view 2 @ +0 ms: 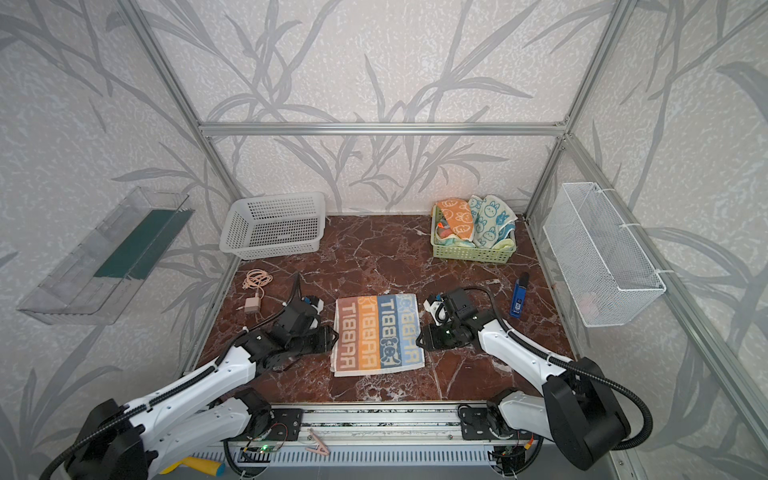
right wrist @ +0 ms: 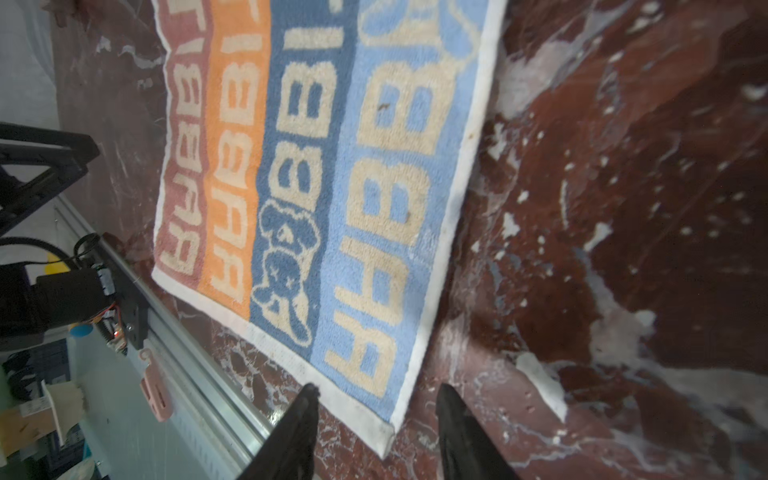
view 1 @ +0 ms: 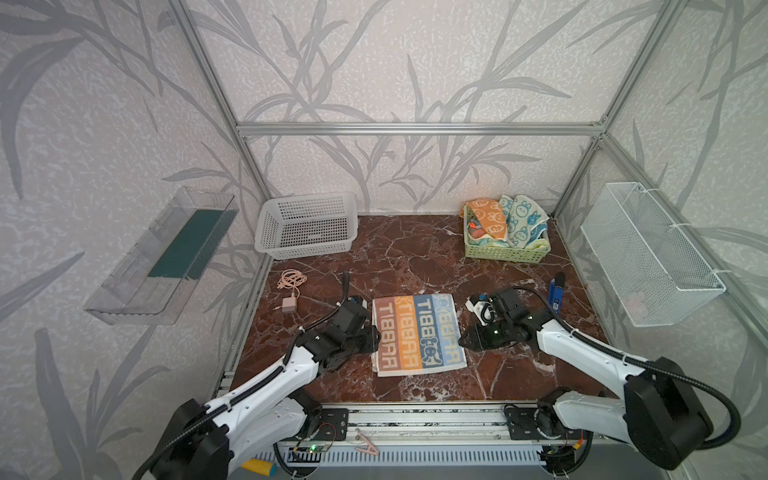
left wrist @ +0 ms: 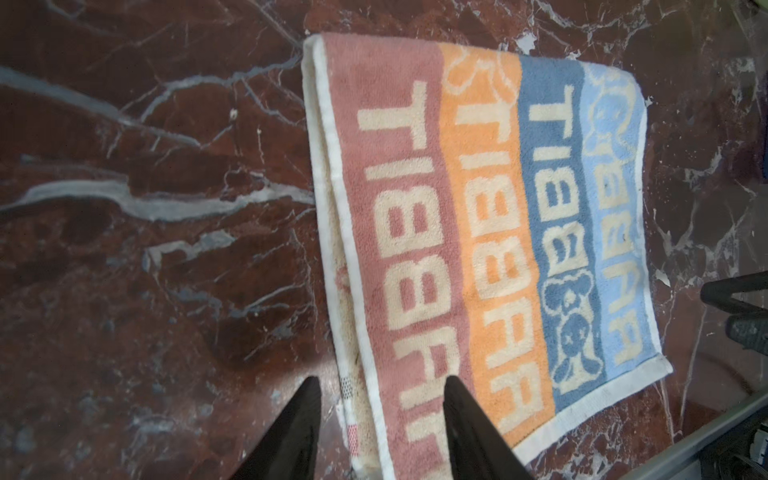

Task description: Fold and stack the towels

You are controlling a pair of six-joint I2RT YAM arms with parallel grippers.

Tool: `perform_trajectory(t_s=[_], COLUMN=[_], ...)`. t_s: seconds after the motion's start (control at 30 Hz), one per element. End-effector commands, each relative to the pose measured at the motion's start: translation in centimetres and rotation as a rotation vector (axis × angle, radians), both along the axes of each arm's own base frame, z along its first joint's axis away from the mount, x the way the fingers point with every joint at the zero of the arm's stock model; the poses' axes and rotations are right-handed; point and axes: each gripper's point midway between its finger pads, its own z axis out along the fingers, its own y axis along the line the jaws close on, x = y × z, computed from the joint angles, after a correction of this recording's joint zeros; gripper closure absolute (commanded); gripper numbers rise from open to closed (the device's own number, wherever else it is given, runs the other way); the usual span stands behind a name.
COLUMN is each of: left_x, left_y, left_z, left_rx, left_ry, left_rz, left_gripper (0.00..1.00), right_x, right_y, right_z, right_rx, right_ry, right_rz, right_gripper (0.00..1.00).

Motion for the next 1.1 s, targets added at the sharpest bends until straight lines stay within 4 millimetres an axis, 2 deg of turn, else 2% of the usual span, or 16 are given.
perform_trajectory(t_s=[0.0,0.1,0.2,0.3,0.4,0.43,0.6,0.83,1.0,1.07], left_x=[5.0,8.0,9.8,10.7,11.3,11.4,12.2,13.6,13.9,13.9], left_y=[-0.4,0.0,0.8,1.2,0.8,0.7,-0.3,-1.1,-1.0,-1.0], left_z=[2.7,2.4,1.5,0.6,-0.3,-0.8,-2.5,-3.6,-3.8,-3.8], left_rx=[-0.106,-0.161,-0.181,-0.204,-0.233,-0.238,-0.283,-0.305,-0.283,-0.277], left_ry=[-0.061,-0.035,0.002,0.044,0.072,0.083,0.117,0.127,0.123,0.122], left_rz=[0.094,0.135,0.173,0.179,0.157,0.156,0.13,0.113,0.103,0.095], left_gripper=[0.49,0.5,0.53,0.54,0.54,0.54,0.57,0.58,0.66,0.75], right_x=[4.9,7.5,9.9,12.0,13.5,13.9,15.3,16.2,16.7,16.9], right_y=[0.4,0.9,1.3,1.5,1.7,1.7,1.8,1.9,2.8,3.0], right_z=[1.5,1.1,0.5,0.1,-0.1,-1.0,-2.3,-3.6,-4.0,-4.3], right_rx=[-0.064,-0.107,-0.117,-0.107,-0.111,-0.124,-0.148,-0.147,-0.11,-0.106], right_ry=[-0.107,-0.099,-0.095,-0.097,-0.107,-0.091,-0.083,-0.066,-0.056,-0.052], right_rz=[-0.046,-0.053,-0.099,-0.147,-0.166,-0.169,-0.182,-0.191,-0.179,-0.178], right_gripper=[0.52,0.53,0.54,0.57,0.57,0.57,0.59,0.58,0.57,0.57])
